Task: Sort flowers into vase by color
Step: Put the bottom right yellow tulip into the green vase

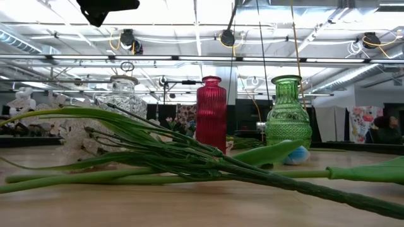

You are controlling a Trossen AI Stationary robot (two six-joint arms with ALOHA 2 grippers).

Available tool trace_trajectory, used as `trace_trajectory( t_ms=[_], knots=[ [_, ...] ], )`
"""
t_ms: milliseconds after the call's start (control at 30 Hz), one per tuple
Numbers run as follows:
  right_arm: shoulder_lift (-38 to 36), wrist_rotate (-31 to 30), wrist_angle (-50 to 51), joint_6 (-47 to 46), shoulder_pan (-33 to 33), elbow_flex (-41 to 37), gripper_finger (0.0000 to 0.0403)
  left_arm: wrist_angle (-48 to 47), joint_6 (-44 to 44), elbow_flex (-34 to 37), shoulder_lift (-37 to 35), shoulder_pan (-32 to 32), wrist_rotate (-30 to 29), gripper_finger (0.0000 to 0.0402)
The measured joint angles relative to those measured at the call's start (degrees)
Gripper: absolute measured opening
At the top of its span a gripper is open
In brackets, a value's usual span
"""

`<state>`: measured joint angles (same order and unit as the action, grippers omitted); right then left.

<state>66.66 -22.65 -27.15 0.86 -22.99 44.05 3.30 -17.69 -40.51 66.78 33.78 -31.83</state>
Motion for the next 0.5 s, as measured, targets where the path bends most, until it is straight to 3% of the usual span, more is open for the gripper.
trace_trajectory(
  t_ms=[300,500],
  knots=[
    [-3.50,-0.43,8.62,-2.44,0.01,0.00,0.0008,-0.62,0.00,0.00,0.00,0.00,-0.07,0.0212],
    [-5.41,-5.57,12.31,-4.74,-0.10,0.00,0.0008,-1.96,0.30,0.00,0.00,0.00,-0.11,0.0212]
  ],
)
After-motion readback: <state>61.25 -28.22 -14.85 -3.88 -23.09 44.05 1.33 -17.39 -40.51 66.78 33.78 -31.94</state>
